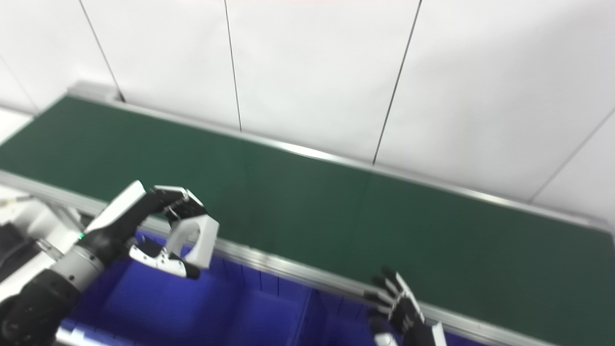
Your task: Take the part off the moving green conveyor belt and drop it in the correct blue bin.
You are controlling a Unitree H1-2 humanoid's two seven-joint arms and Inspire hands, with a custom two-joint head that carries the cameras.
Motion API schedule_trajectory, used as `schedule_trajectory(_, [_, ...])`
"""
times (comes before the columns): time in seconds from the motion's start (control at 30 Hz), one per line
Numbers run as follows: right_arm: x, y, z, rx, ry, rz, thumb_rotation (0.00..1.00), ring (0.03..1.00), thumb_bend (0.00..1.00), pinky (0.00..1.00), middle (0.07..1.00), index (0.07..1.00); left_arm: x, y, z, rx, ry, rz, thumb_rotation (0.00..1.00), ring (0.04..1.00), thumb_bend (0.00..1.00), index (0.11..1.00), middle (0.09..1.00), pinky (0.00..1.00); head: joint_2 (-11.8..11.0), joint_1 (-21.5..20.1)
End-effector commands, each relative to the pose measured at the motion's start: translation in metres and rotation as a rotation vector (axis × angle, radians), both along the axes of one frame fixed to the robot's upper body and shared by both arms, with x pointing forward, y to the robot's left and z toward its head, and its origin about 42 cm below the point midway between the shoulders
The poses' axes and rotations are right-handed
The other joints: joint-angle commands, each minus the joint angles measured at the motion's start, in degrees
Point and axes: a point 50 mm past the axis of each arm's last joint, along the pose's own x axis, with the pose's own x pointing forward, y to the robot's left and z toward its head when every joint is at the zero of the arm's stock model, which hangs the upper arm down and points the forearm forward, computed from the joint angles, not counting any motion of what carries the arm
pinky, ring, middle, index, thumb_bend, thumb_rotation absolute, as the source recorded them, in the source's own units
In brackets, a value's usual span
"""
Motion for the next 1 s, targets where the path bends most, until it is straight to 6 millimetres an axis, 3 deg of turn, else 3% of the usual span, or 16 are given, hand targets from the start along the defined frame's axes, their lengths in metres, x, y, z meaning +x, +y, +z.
schedule_trajectory(0.0, [0.004, -0.004, 0.013, 0.016, -0.042, 0.005, 0.73, 0.744, 0.55, 0.62, 0.846, 0.907, 0.0, 0.002, 0.005, 0.001, -0.064, 0.01, 0.0, 0.451, 0.5, 0.489, 0.496, 0.43, 0.88, 0.7])
schedule_trajectory(0.33, [0.007, -0.025, 0.019, 0.042, -0.038, -0.03, 0.74, 0.736, 0.59, 0.63, 0.839, 0.904, -0.003, -0.002, -0.041, -0.105, 0.086, 0.087, 0.0, 0.419, 0.5, 0.517, 0.477, 0.37, 5.82, 4.84])
schedule_trajectory(0.5, [0.01, -0.033, 0.021, 0.059, -0.036, -0.046, 0.76, 0.726, 0.57, 0.61, 0.831, 0.9, -0.001, -0.006, -0.073, -0.161, 0.19, 0.149, 0.0, 0.415, 0.5, 0.521, 0.454, 0.36, 6.4, 5.8])
schedule_trajectory(0.8, [0.014, -0.038, 0.02, 0.063, -0.047, -0.064, 0.82, 0.694, 0.59, 0.57, 0.81, 0.88, 0.003, -0.017, -0.131, -0.079, 0.324, 0.196, 0.0, 0.401, 0.5, 0.526, 0.453, 0.34, 7.04, 5.14])
schedule_trajectory(0.97, [0.014, -0.036, 0.021, 0.068, -0.039, -0.066, 0.8, 0.693, 0.59, 0.57, 0.811, 0.877, 0.005, -0.023, -0.16, -0.051, 0.346, 0.18, 0.0, 0.386, 0.5, 0.526, 0.441, 0.29, 7.13, 4.73])
